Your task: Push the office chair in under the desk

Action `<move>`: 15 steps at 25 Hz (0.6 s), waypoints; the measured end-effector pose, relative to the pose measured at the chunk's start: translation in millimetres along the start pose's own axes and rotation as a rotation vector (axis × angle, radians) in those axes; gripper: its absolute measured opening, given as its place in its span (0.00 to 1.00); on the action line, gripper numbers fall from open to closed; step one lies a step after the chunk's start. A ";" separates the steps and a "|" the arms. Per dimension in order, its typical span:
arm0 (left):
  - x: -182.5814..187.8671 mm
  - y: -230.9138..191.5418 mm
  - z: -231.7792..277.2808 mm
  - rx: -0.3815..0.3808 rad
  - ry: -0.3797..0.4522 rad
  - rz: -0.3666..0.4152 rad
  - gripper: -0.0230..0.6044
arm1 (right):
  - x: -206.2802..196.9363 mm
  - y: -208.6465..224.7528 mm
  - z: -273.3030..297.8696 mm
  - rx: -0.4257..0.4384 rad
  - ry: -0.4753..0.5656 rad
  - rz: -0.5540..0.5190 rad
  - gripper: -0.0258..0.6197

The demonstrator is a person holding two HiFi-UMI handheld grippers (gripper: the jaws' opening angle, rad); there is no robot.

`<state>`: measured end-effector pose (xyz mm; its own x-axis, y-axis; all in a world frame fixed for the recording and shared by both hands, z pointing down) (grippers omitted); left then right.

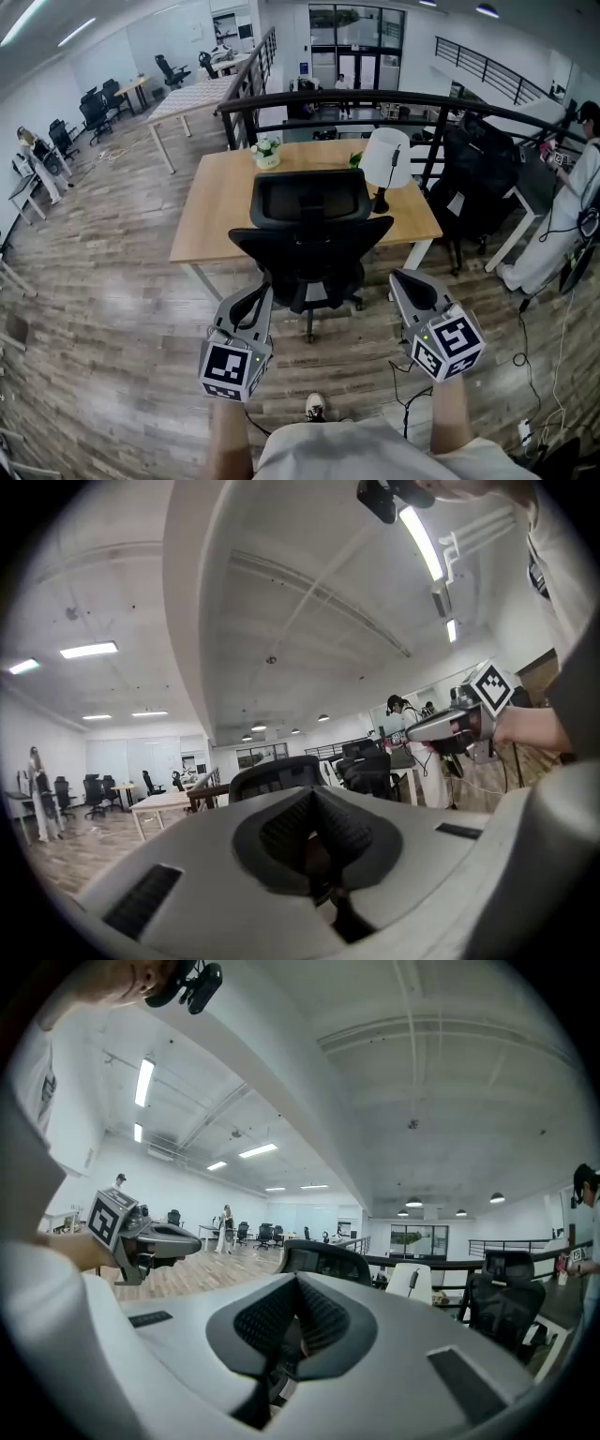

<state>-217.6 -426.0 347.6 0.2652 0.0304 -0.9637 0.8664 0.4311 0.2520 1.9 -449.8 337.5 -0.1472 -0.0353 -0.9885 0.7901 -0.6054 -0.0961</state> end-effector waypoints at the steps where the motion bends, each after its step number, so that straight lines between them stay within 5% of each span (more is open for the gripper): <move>1: -0.2 2.0 -2.4 0.000 0.000 -0.001 0.05 | -1.0 -1.6 -1.6 0.002 -0.003 0.000 0.07; 15: -7.4 11.4 -14.8 0.010 -0.023 -0.006 0.04 | -10.5 -10.4 -9.7 0.038 -0.034 -0.007 0.07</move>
<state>-216.0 -407.9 356.3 0.2694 0.0073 -0.9630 0.8721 0.4222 0.2472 1.0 -435.4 347.7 -0.1736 -0.0571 -0.9832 0.7660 -0.6353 -0.0983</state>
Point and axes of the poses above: the fingertips, and each gripper's own axes: z forward along the fingers, y to its right, x out of its top, the point moved 1 cm from there along -z, backward along the fingers, and after that the axes turned 2 degrees about -y, right-handed, at the moved point
